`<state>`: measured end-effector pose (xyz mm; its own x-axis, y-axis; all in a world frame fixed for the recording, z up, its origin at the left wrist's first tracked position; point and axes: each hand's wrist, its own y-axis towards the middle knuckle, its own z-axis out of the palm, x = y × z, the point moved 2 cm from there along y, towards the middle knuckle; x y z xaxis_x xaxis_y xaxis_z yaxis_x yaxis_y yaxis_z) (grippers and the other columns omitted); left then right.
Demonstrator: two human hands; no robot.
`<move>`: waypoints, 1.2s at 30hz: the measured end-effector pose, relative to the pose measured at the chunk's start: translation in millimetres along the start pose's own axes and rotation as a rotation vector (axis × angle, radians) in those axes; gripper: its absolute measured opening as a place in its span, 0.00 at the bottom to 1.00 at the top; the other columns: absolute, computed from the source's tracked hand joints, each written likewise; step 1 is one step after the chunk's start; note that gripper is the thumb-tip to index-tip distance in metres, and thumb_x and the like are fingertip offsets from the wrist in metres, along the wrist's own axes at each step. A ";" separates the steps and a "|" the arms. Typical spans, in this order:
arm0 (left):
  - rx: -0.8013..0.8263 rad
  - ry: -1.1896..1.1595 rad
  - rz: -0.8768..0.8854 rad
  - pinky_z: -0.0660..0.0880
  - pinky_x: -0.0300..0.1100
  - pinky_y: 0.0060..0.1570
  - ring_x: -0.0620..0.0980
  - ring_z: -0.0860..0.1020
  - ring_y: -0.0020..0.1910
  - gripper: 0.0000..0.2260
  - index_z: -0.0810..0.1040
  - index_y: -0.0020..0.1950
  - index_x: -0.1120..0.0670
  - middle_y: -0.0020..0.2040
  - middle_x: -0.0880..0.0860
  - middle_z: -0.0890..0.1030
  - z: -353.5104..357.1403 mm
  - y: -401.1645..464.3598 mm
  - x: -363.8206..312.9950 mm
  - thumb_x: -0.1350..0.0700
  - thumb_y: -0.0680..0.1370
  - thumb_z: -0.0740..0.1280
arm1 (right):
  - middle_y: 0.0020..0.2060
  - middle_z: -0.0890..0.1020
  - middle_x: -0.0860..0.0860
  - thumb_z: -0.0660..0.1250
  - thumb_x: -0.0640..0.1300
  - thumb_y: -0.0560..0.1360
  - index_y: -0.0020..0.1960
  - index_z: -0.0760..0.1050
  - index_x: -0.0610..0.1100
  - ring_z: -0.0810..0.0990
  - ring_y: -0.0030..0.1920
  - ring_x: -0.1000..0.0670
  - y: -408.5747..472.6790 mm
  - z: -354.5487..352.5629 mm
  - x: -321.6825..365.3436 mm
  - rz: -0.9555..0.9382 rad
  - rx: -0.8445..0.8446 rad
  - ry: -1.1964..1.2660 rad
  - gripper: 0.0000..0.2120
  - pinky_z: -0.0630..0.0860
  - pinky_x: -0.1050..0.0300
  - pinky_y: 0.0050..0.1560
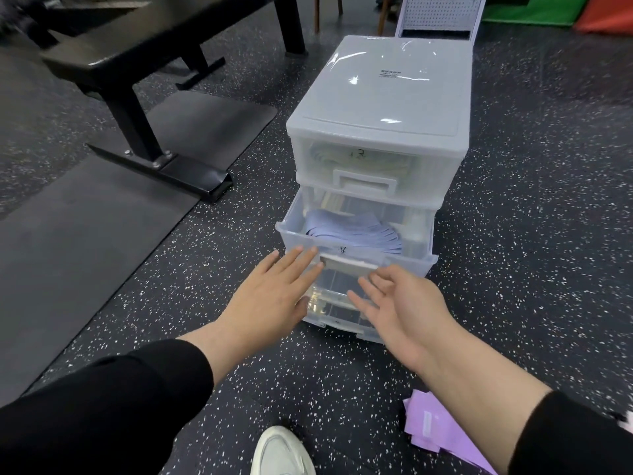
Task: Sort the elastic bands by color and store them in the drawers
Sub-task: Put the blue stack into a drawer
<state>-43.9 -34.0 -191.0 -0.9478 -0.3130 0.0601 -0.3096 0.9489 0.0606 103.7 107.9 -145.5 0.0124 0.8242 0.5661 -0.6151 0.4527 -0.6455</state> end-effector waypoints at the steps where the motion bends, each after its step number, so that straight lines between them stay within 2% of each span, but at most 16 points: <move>1: 0.024 0.013 -0.009 0.65 0.57 0.75 0.56 0.65 0.78 0.29 0.67 0.78 0.53 0.81 0.54 0.63 -0.3 5.0 1.1 0.52 0.78 0.68 | 0.59 0.74 0.40 0.58 0.32 0.81 0.52 0.70 0.38 0.73 0.69 0.42 4.3 1.2 4.1 0.004 0.003 0.000 0.04 0.78 0.40 0.62; 3: 0.072 0.027 -0.021 0.61 0.58 0.77 0.55 0.59 0.81 0.31 0.60 0.81 0.53 0.83 0.53 0.57 -1.8 17.3 4.4 0.53 0.79 0.65 | 0.66 0.71 0.37 0.58 0.31 0.81 0.51 0.69 0.39 0.72 0.71 0.41 15.6 2.1 12.4 -0.002 0.004 0.000 0.04 0.78 0.38 0.62; 4: 0.100 0.026 -0.029 0.58 0.58 0.78 0.54 0.54 0.82 0.32 0.56 0.83 0.52 0.84 0.52 0.52 -2.6 24.7 5.6 0.53 0.80 0.63 | 0.69 0.69 0.36 0.58 0.31 0.81 0.54 0.69 0.38 0.71 0.71 0.40 21.8 3.0 17.3 -0.011 0.005 -0.002 0.04 0.77 0.38 0.63; 6: 0.163 0.036 -0.057 0.53 0.57 0.79 0.53 0.46 0.83 0.34 0.47 0.84 0.50 0.84 0.51 0.44 -4.4 40.7 7.3 0.54 0.81 0.59 | 0.74 0.65 0.35 0.58 0.31 0.81 0.67 0.67 0.38 0.69 0.73 0.39 34.0 4.3 27.6 -0.039 0.012 0.015 0.15 0.77 0.37 0.63; 8: 0.205 0.051 -0.074 0.50 0.56 0.80 0.52 0.43 0.83 0.34 0.43 0.84 0.50 0.84 0.50 0.41 -6.1 56.8 7.5 0.53 0.82 0.58 | 0.73 0.66 0.36 0.57 0.31 0.81 0.67 0.68 0.38 0.69 0.73 0.39 46.5 5.0 37.7 -0.056 0.028 0.027 0.16 0.77 0.37 0.62; 10: 0.201 0.043 -0.094 0.50 0.56 0.80 0.53 0.44 0.83 0.34 0.44 0.84 0.50 0.84 0.51 0.41 -6.2 70.2 8.5 0.54 0.81 0.58 | 0.68 0.71 0.38 0.58 0.31 0.79 0.61 0.70 0.38 0.70 0.72 0.40 56.3 7.9 46.3 -0.048 0.046 0.027 0.12 0.81 0.40 0.55; 13: 0.196 0.033 -0.118 0.53 0.58 0.79 0.54 0.46 0.83 0.34 0.46 0.84 0.50 0.84 0.52 0.43 -5.3 84.8 9.7 0.55 0.81 0.58 | 0.65 0.73 0.39 0.58 0.31 0.78 0.70 0.67 0.36 0.72 0.69 0.40 72.0 7.5 54.4 -0.060 0.014 0.050 0.20 0.83 0.42 0.45; 18: 0.186 -0.001 -0.177 0.55 0.57 0.78 0.53 0.47 0.83 0.33 0.48 0.84 0.51 0.84 0.53 0.45 -2.8 96.3 9.7 0.55 0.81 0.58 | 0.60 0.73 0.38 0.57 0.30 0.78 0.70 0.65 0.35 0.72 0.68 0.39 78.1 6.2 61.9 -0.078 0.035 0.042 0.20 0.82 0.41 0.47; 21: 0.205 -0.020 -0.178 0.56 0.58 0.78 0.53 0.48 0.83 0.33 0.47 0.84 0.51 0.84 0.54 0.45 -3.1 98.9 8.5 0.54 0.81 0.58 | 0.52 0.76 0.40 0.57 0.31 0.79 0.60 0.70 0.35 0.74 0.65 0.40 76.2 1.8 63.7 -0.063 0.068 -0.020 0.10 0.81 0.41 0.49; 23: 0.225 -0.030 -0.178 0.58 0.58 0.77 0.54 0.49 0.83 0.33 0.48 0.83 0.51 0.84 0.55 0.45 -7.0 100.1 5.4 0.54 0.81 0.59 | 0.56 0.77 0.40 0.59 0.33 0.80 0.58 0.71 0.36 0.76 0.64 0.41 73.3 -2.8 66.8 -0.067 0.071 -0.055 0.07 0.82 0.41 0.48; 25: 0.242 -0.042 -0.196 0.65 0.58 0.75 0.56 0.58 0.81 0.31 0.52 0.83 0.52 0.84 0.56 0.51 -14.5 98.5 0.4 0.53 0.81 0.59 | 0.61 0.79 0.41 0.60 0.36 0.81 0.63 0.71 0.39 0.78 0.63 0.42 68.2 -10.0 71.5 -0.084 0.099 -0.152 0.11 0.83 0.43 0.49; 26: 0.257 -0.050 -0.200 0.69 0.58 0.71 0.57 0.66 0.77 0.29 0.56 0.82 0.52 0.82 0.57 0.59 -20.2 98.2 -4.0 0.53 0.81 0.59 | 0.62 0.80 0.43 0.60 0.38 0.82 0.67 0.71 0.40 0.80 0.62 0.43 63.8 -17.8 74.8 -0.100 0.108 -0.236 0.13 0.83 0.45 0.51; 28: 0.259 -0.048 -0.182 0.78 0.56 0.59 0.60 0.79 0.63 0.21 0.68 0.74 0.54 0.70 0.58 0.77 -35.1 99.3 -18.9 0.52 0.82 0.59 | 0.58 0.84 0.45 0.61 0.42 0.83 0.67 0.72 0.42 0.83 0.58 0.44 51.0 -42.9 79.4 -0.137 0.082 -0.434 0.14 0.82 0.46 0.56; 29: 0.253 -0.024 -0.160 0.79 0.55 0.54 0.60 0.80 0.57 0.17 0.72 0.70 0.54 0.63 0.58 0.81 -42.2 100.0 -28.4 0.52 0.82 0.58 | 0.55 0.86 0.45 0.62 0.44 0.82 0.65 0.74 0.42 0.84 0.56 0.43 44.1 -58.8 80.2 -0.153 0.061 -0.512 0.13 0.82 0.46 0.57; 31: 0.273 0.029 -0.069 0.80 0.53 0.50 0.60 0.81 0.54 0.15 0.75 0.66 0.54 0.58 0.57 0.83 -55.1 104.1 -52.6 0.50 0.83 0.58 | 0.51 0.87 0.46 0.64 0.47 0.82 0.62 0.77 0.44 0.86 0.54 0.43 32.0 -96.0 80.4 -0.168 0.005 -0.604 0.12 0.83 0.47 0.55; 36: 0.439 0.160 0.223 0.77 0.48 0.51 0.59 0.80 0.58 0.17 0.75 0.68 0.53 0.61 0.56 0.82 -89.1 116.5 -136.6 0.46 0.84 0.57 | 0.49 0.87 0.44 0.63 0.46 0.81 0.54 0.79 0.43 0.84 0.44 0.46 5.8 -197.2 86.7 -0.182 -0.221 -0.844 0.09 0.82 0.48 0.50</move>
<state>56.4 115.9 -103.3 -0.9815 -0.0712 0.1776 -0.1370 0.9095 -0.3925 256.6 249.0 -201.2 -0.5432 0.2474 0.8023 -0.4929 0.6796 -0.5433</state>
